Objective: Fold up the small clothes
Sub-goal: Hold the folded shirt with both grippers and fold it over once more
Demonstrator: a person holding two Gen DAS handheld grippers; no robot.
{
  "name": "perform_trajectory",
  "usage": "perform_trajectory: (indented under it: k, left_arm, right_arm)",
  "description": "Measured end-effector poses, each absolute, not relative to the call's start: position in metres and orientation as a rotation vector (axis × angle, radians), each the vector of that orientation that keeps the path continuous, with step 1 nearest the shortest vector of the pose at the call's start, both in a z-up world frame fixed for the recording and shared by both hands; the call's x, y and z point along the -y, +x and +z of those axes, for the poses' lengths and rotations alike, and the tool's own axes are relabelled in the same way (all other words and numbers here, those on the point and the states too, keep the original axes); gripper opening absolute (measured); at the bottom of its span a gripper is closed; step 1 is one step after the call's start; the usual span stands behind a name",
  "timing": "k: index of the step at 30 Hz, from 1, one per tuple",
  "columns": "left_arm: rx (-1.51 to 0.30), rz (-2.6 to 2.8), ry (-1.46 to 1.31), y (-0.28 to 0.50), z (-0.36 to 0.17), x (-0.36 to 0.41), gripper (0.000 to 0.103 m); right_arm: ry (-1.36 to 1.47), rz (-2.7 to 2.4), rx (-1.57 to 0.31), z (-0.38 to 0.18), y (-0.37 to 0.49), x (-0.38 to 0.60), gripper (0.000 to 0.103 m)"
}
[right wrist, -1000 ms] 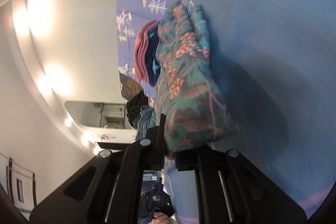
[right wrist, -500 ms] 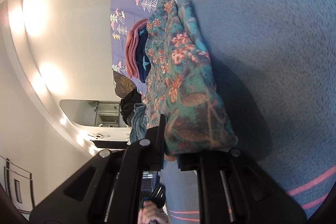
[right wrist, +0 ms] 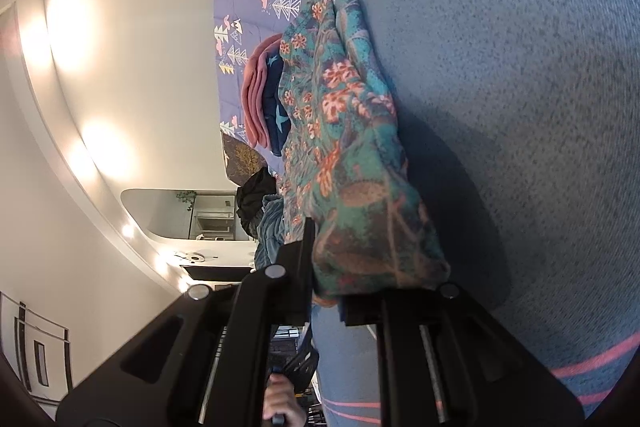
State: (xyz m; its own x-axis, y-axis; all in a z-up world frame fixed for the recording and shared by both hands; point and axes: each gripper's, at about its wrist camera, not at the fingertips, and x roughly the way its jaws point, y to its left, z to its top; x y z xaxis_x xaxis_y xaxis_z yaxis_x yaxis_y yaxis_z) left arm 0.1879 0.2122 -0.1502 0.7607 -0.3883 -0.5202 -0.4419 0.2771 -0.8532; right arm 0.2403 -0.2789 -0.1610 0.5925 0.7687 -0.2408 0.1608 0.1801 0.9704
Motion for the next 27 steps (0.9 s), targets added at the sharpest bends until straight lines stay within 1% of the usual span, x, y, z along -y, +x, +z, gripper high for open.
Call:
perform_trajectory:
  k: [1,2,4,5,11,12,13,14,15,16,17,20,23,27]
  left_arm:
    - [-0.797,0.057,-1.296,0.192,-0.147,-0.209,0.053]
    - [-0.820,0.072,-1.271,0.198,-0.144,-0.206,0.060]
    - [-0.830,0.085,-1.248,0.211,-0.140,-0.201,0.070]
    - [-0.827,0.099,-1.248,0.218,-0.139,-0.200,0.072]
    - [-0.797,0.139,-1.291,0.250,-0.142,-0.200,0.072]
    - [-0.788,0.145,-1.304,0.251,-0.144,-0.202,0.070]
    - [-0.784,0.150,-1.305,0.251,-0.144,-0.203,0.062]
    - [-0.783,0.153,-1.302,0.251,-0.146,-0.204,0.050]
    - [-0.780,0.151,-1.303,0.250,-0.148,-0.205,0.043]
    - [-0.771,0.145,-1.321,0.246,-0.153,-0.208,0.027]
    - [-0.766,0.135,-1.340,0.242,-0.159,-0.210,0.019]
    - [-0.722,0.033,-1.419,0.230,-0.171,-0.220,0.012]
    - [-0.694,-0.004,-1.460,0.220,-0.174,-0.225,0.008]
    - [-0.650,-0.038,-1.387,0.212,-0.154,-0.225,0.006]
  right_arm:
    - [1.354,0.518,-0.878,-0.161,0.240,0.279,0.011]
    - [1.358,0.520,-0.879,-0.162,0.240,0.279,0.011]
    - [1.365,0.524,-0.879,-0.162,0.240,0.279,0.011]
    - [1.369,0.527,-0.878,-0.163,0.240,0.280,0.011]
    - [1.378,0.532,-0.874,-0.166,0.240,0.282,0.011]
    - [1.380,0.534,-0.874,-0.166,0.240,0.282,0.011]
    - [1.383,0.536,-0.874,-0.167,0.241,0.282,0.011]
    - [1.384,0.539,-0.874,-0.168,0.241,0.282,0.011]
    - [1.385,0.543,-0.873,-0.168,0.241,0.282,0.011]
    - [1.384,0.544,-0.871,-0.169,0.241,0.283,0.011]
    - [1.382,0.547,-0.869,-0.169,0.241,0.283,0.012]
    - [1.376,0.561,-0.861,-0.167,0.241,0.282,0.012]
    - [1.384,0.576,-0.838,-0.165,0.240,0.283,0.008]
    - [1.391,0.593,-0.830,-0.158,0.240,0.284,0.006]
